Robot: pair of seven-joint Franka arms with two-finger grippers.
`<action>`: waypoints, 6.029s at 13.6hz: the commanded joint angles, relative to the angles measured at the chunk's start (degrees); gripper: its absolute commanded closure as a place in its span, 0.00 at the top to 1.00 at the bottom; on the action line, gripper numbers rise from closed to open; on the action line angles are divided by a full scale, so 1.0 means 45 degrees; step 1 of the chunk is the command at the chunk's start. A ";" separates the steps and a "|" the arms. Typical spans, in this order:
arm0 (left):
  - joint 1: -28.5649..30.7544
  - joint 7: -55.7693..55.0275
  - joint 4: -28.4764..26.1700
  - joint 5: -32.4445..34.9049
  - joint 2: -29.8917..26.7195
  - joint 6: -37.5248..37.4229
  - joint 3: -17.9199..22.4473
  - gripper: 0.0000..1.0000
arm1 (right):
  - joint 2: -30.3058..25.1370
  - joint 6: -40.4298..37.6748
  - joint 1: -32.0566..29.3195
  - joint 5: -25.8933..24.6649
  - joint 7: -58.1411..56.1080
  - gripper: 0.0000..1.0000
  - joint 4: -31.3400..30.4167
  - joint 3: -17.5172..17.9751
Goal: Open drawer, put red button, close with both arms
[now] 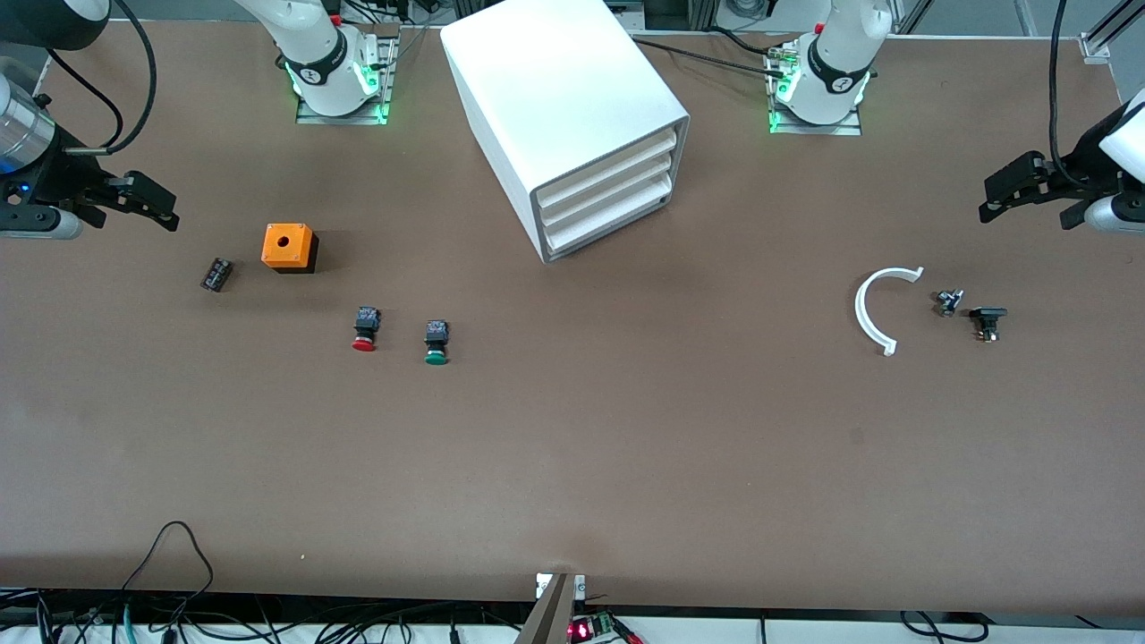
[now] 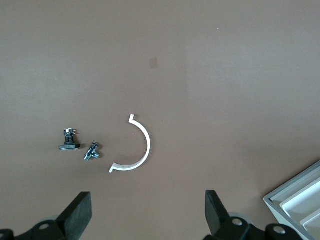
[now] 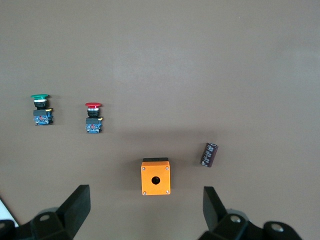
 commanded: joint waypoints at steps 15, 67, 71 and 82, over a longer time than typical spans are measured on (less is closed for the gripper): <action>-0.0032 0.0354 0.0571 -0.0083 0.0544 -0.0189 -0.0049 1.00 | 0.1041 0.0064 0.0117 0.0687 0.0086 1.00 0.0266 0.0005; 0.0299 0.3812 -0.6479 -1.3033 0.4941 0.7018 -0.3702 1.00 | 0.7528 0.7996 0.2774 0.0589 0.3562 0.35 -0.1669 0.1099; 0.0261 0.3793 -0.6440 -1.3014 0.4628 0.7193 -0.3857 1.00 | 0.6885 0.5736 0.2735 0.0608 0.2823 0.35 -0.0052 0.1080; 0.1410 0.3890 -0.6596 -1.2762 0.2326 0.9831 -0.3723 1.00 | 0.6570 0.3854 0.2656 0.0726 -0.3110 0.33 0.4930 0.2325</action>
